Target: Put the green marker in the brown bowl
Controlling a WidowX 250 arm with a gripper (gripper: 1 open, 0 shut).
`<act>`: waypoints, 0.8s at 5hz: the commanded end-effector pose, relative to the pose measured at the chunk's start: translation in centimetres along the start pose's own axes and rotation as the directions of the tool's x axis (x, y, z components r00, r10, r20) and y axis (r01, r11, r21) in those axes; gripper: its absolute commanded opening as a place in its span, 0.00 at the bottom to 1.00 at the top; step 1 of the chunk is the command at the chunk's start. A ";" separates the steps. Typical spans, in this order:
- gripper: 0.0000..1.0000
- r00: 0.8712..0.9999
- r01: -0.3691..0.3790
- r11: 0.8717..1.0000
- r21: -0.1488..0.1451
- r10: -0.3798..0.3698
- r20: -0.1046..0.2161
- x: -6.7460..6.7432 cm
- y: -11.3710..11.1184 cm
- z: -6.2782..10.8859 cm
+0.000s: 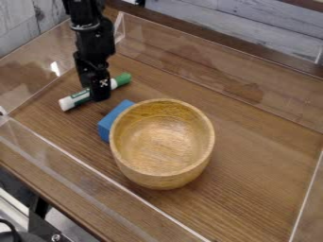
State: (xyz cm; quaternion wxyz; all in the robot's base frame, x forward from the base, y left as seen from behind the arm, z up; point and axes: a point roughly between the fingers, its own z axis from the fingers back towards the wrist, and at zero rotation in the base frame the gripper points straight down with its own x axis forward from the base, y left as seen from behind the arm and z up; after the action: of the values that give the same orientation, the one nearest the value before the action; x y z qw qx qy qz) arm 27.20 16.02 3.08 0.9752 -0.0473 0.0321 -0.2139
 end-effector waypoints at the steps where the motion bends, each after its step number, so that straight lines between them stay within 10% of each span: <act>1: 0.00 0.999 -0.017 0.998 0.055 0.014 0.048 0.3 1.3 1.6; 3: 0.00 0.997 -0.043 0.997 0.058 0.039 0.071 0.1 1.4 2.2; 4: 1.00 0.996 -0.048 0.997 0.054 0.044 0.077 0.1 1.5 2.0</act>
State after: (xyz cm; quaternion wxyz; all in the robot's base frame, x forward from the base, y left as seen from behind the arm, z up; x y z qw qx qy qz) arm 27.58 16.90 3.45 0.9802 -0.0457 0.0096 -0.1923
